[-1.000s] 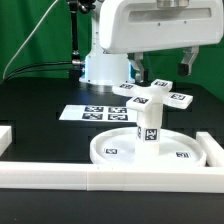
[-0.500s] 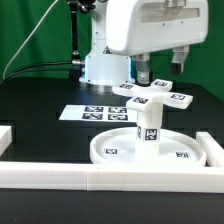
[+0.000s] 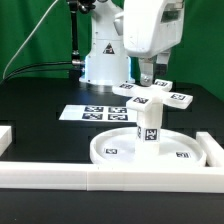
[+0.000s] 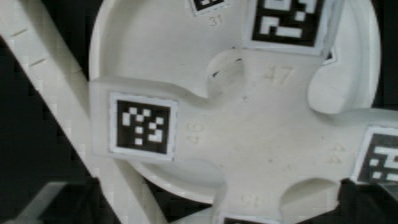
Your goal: Assemble round table
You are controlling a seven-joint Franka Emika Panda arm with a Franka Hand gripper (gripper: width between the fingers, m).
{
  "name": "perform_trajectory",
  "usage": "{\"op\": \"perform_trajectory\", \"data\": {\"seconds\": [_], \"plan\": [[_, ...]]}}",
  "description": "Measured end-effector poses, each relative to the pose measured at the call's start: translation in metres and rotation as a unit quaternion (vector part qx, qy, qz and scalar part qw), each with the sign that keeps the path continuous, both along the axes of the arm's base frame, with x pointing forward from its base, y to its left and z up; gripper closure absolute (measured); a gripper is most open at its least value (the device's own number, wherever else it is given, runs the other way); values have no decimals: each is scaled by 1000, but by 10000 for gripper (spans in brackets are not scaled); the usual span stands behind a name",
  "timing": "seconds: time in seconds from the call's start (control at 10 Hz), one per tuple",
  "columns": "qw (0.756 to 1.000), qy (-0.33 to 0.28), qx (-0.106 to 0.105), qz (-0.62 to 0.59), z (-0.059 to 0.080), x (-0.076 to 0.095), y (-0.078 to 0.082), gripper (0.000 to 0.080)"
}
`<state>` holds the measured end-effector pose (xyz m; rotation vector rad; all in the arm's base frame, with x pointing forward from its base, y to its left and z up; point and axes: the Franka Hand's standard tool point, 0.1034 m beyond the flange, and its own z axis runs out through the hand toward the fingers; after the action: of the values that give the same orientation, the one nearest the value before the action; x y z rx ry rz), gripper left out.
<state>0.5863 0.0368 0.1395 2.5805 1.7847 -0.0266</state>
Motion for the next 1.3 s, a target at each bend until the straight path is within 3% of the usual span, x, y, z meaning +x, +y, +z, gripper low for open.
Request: {"op": "perform_trajectory", "data": {"seconds": [0.6,0.9,1.3], "plan": [[970,-8,-25,241,-2,2,7,151],[956,0,-32,290,-4,0,-1,151],[956,5,-34,292,-12,-6,-2,151]]}}
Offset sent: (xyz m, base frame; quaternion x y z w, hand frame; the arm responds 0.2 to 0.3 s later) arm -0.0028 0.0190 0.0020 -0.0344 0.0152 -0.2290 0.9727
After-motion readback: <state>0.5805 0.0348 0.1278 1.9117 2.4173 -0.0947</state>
